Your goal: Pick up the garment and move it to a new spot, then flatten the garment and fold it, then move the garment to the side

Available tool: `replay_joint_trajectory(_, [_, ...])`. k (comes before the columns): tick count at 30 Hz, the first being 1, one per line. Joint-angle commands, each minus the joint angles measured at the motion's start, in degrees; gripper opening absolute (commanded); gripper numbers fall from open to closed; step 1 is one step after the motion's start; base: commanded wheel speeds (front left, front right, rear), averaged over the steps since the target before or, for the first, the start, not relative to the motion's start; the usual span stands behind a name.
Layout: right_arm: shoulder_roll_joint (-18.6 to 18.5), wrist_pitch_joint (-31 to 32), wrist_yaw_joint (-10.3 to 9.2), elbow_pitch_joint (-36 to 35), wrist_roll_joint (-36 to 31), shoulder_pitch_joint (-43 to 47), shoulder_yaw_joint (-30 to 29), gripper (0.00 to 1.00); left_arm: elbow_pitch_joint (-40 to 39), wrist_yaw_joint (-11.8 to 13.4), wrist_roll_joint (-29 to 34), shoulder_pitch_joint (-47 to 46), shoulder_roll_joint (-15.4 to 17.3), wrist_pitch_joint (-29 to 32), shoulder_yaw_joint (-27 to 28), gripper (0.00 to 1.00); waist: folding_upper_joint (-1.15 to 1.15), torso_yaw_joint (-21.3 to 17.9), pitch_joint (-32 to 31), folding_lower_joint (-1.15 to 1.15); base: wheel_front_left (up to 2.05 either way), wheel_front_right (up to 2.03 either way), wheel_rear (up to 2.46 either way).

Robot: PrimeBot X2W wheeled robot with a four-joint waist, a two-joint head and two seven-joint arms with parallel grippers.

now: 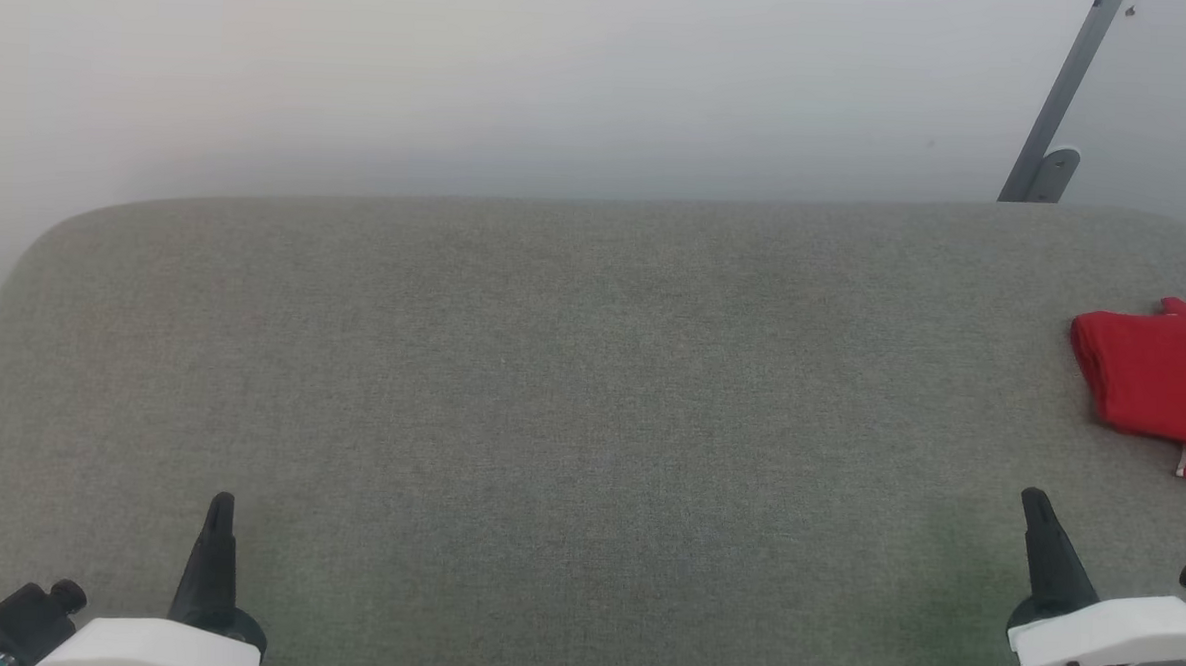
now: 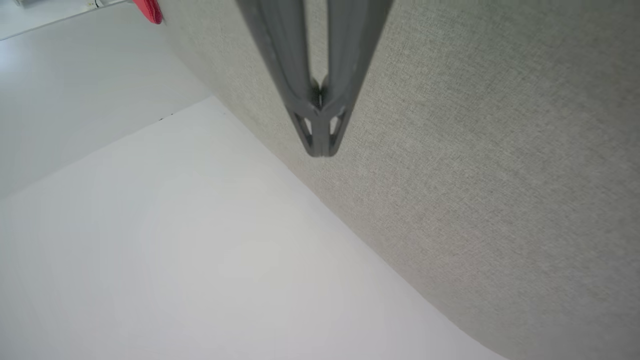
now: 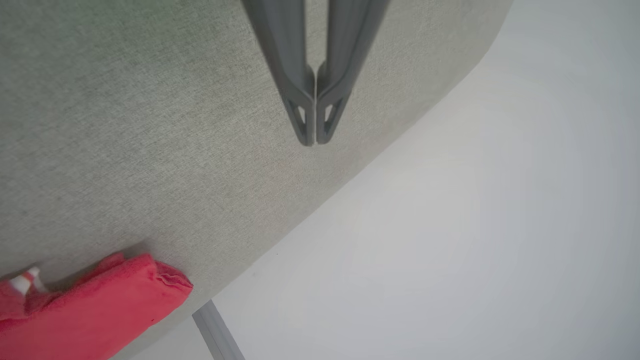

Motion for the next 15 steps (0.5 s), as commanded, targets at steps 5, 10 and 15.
replay_joint_trajectory(5, [0.36,1.08,-0.01,-1.15,3.99,-1.69,-0.52,0.0,-0.25,-0.06,-3.8,-1.98,-0.08,1.1,-0.09,0.0,0.0,-0.03,0.01,0.0,0.0,0.0,0.0])
replay_joint_trajectory(10, [0.79,1.99,-0.02,-1.25,7.19,-1.97,-0.66,0.0,-0.03,-0.06,-6.92,-2.55,-0.31,2.03,-0.24,0.0,0.0,-0.06,0.03,0.0,0.0,0.0,0.0])
replay_joint_trajectory(15, [1.25,2.87,-0.02,-1.34,10.25,-2.28,-0.78,0.0,0.17,-0.07,-9.79,-3.11,-0.59,2.92,-0.37,0.0,0.0,-0.09,0.04,0.0,0.0,0.0,0.0])
